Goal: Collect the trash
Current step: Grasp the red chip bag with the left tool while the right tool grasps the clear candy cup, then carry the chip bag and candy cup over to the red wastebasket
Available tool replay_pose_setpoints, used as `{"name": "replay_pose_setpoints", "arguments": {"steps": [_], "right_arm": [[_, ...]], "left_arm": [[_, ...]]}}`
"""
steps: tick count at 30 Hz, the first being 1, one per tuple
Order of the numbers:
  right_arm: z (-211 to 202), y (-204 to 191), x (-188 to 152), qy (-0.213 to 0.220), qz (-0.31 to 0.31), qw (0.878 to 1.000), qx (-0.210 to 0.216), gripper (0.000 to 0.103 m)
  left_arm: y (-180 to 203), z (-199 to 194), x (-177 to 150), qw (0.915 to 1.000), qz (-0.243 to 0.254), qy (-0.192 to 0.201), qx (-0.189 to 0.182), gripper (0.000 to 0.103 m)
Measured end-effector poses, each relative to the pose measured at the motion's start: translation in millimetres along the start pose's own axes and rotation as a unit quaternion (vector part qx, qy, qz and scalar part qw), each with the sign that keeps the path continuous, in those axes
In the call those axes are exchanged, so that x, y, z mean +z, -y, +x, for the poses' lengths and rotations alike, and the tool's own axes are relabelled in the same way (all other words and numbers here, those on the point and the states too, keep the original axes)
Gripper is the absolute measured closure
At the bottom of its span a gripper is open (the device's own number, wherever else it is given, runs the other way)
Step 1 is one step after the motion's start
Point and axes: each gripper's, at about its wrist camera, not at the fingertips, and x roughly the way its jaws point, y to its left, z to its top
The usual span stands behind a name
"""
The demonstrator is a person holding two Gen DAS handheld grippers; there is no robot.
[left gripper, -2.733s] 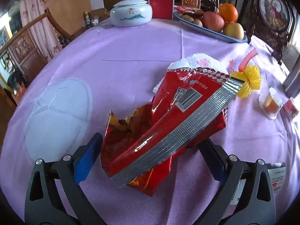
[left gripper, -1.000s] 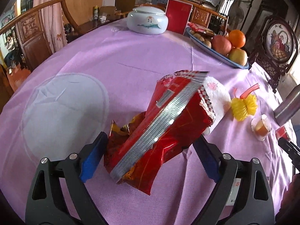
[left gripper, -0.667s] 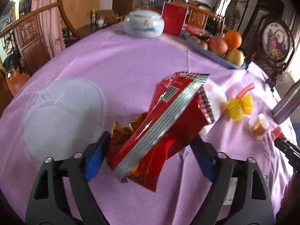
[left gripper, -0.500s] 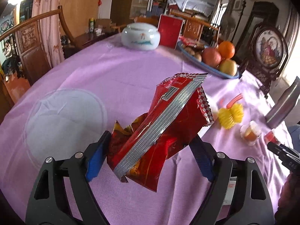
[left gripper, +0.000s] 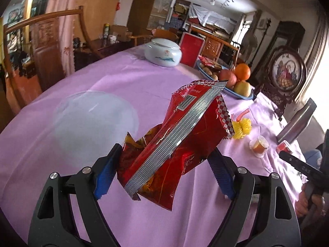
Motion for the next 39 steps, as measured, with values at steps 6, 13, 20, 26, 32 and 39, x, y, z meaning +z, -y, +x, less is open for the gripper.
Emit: {"name": "replay_pose_setpoints", "arguments": {"steps": [6, 13, 20, 26, 32, 39], "right_arm": [[-12.4, -17.4, -3.3, 0.019, -0.022, 1.0, 0.009, 0.046], [-24.1, -33.8, -7.5, 0.031, -0.045, 0.998, 0.027, 0.047], [-39.0, -48.0, -11.7, 0.048, -0.065, 0.996, 0.046, 0.047], [-51.1, -57.5, -15.6, 0.065, -0.073, 0.993, 0.064, 0.047], [-59.9, -78.5, -25.8, 0.075, -0.089, 0.99, 0.083, 0.047], [-69.4, -143.4, -46.2, 0.063, -0.116, 0.981, 0.141, 0.047]], "left_arm": [[-15.8, -61.1, -10.0, 0.9985, 0.0, 0.037, 0.04, 0.023], [-58.1, -139.1, -36.0, 0.99, -0.048, 0.081, 0.105, 0.023], [-118.1, -208.5, -94.0, 0.9684, -0.115, 0.104, 0.195, 0.023], [-176.6, -242.4, -147.1, 0.9388, -0.167, 0.088, 0.288, 0.023], [-230.1, -252.3, -191.7, 0.9195, -0.227, 0.057, 0.316, 0.023], [-276.8, -237.5, -228.5, 0.9108, -0.276, 0.027, 0.306, 0.023]]}}
